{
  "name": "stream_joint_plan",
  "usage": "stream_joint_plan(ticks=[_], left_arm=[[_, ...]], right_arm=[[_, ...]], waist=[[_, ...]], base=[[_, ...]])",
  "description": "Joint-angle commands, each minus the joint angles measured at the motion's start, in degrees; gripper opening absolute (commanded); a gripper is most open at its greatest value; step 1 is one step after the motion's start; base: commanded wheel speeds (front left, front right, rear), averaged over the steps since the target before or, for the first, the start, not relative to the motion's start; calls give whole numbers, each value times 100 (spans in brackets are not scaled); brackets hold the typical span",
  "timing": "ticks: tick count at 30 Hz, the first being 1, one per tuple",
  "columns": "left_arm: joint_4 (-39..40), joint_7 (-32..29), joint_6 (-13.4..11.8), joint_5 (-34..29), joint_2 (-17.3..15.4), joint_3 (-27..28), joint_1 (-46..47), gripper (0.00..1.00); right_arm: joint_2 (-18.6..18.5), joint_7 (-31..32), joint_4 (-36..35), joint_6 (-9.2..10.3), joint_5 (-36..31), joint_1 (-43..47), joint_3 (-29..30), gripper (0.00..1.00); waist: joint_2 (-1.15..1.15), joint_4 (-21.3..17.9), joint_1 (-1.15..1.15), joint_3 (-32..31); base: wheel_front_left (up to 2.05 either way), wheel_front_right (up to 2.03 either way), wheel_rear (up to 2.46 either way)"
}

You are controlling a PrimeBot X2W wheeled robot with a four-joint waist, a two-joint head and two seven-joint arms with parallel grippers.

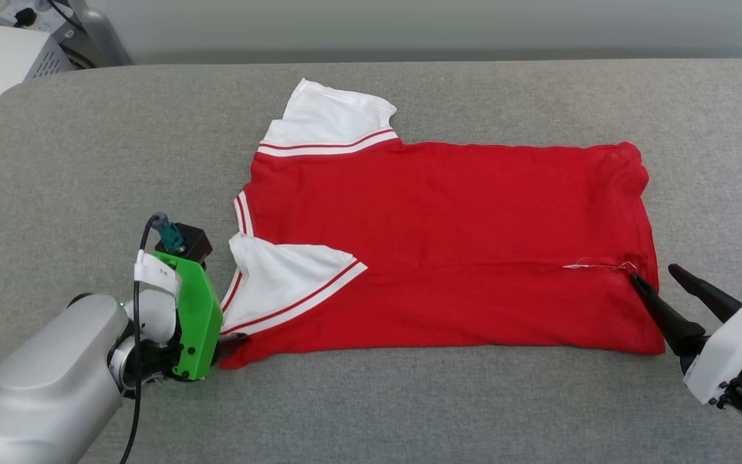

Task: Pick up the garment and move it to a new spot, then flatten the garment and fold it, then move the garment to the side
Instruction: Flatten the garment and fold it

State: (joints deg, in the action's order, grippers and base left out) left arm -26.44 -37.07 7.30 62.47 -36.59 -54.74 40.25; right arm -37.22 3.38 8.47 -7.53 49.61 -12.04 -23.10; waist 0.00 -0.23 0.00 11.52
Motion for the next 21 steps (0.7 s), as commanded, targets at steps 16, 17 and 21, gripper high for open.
stream_joint_plan(ticks=[16,17,21], left_arm=[[-533,576,17,82,176,-447,-250,0],[-472,696,17,99,149,-432,-223,0],[-188,1110,18,-66,-55,-455,-59,0]], right_arm=[[43,36,-87,4,-267,-328,201,100],[-10,53,-119,4,-320,-364,243,100],[-222,210,-269,4,-479,-515,417,100]], waist=[[0,-142,0,114],[0,-130,0,89],[0,-88,0,-2]], base=[[0,0,0],[0,0,0],[0,0,0]])
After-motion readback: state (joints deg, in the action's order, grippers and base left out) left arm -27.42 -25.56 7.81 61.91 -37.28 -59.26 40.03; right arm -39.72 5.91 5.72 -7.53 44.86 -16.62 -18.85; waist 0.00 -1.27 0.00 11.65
